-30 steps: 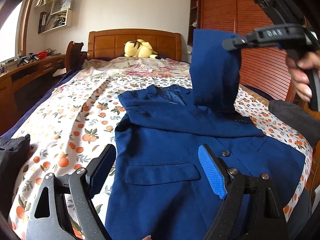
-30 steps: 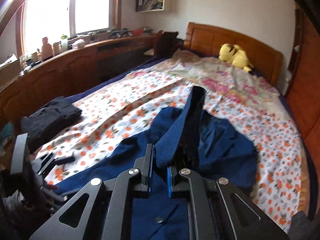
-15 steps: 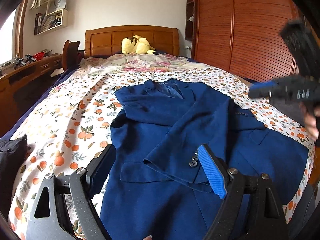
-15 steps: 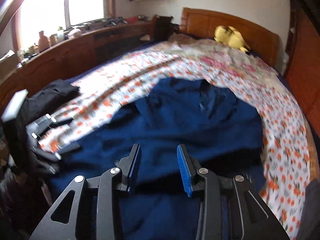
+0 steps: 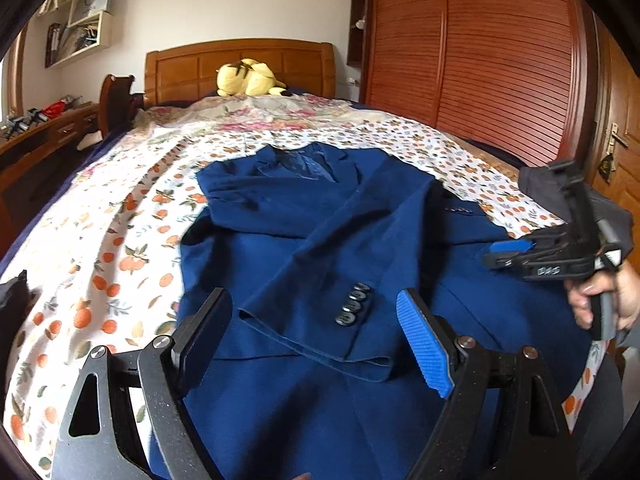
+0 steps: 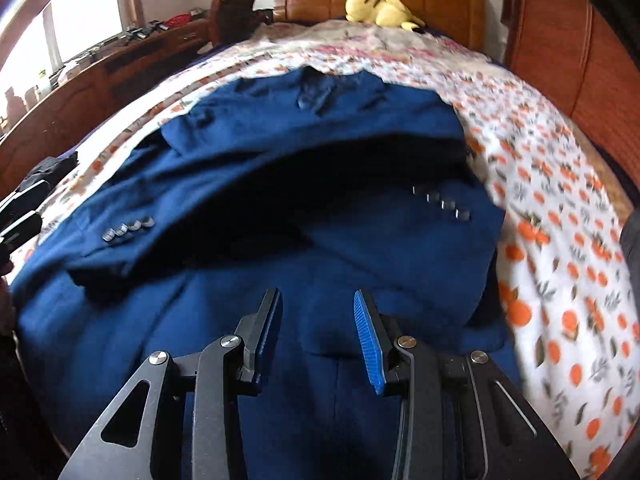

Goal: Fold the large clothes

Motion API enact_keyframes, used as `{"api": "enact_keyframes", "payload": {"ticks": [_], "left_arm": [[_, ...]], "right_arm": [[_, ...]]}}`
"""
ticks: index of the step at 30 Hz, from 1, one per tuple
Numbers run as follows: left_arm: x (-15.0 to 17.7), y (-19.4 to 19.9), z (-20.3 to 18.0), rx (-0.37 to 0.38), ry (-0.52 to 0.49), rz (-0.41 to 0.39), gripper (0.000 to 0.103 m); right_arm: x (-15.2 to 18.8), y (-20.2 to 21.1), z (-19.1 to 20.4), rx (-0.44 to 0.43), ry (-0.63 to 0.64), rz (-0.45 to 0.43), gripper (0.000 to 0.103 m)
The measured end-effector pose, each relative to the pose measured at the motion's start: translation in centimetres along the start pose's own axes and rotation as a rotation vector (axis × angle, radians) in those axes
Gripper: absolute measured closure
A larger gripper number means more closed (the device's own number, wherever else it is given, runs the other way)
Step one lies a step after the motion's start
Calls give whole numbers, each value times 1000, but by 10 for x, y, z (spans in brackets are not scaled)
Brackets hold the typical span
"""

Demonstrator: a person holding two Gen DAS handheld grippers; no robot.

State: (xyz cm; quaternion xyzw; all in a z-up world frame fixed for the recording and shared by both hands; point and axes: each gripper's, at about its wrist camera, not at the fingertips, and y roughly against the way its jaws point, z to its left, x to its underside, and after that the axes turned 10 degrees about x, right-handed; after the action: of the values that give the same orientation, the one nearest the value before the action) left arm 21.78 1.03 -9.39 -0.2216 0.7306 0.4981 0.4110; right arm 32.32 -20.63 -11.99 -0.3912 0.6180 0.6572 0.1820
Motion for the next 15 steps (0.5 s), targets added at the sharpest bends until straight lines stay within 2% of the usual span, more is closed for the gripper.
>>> {"api": "enact_keyframes", "payload": {"ticks": [7,8,10,13,15], "left_arm": [[3,-14,-22,56,1,47,19],[4,-15,-26,55,-8,56,22],[4,-21,-36,32,-36,88,39],[7,-28,-37,19,-34,138,49],[10,-32,-36,-5,-33,168,50]], "right_arm": [[4,-16,-3,-59,-52,-34,63],[4,-16,-3,-61,-53,-38,63],[4,-16,-1,-58,-54,-48,63],[7,-18,1,-44,-43,-58,62],[8,-20,-2,-53,-49,-60,62]]}}
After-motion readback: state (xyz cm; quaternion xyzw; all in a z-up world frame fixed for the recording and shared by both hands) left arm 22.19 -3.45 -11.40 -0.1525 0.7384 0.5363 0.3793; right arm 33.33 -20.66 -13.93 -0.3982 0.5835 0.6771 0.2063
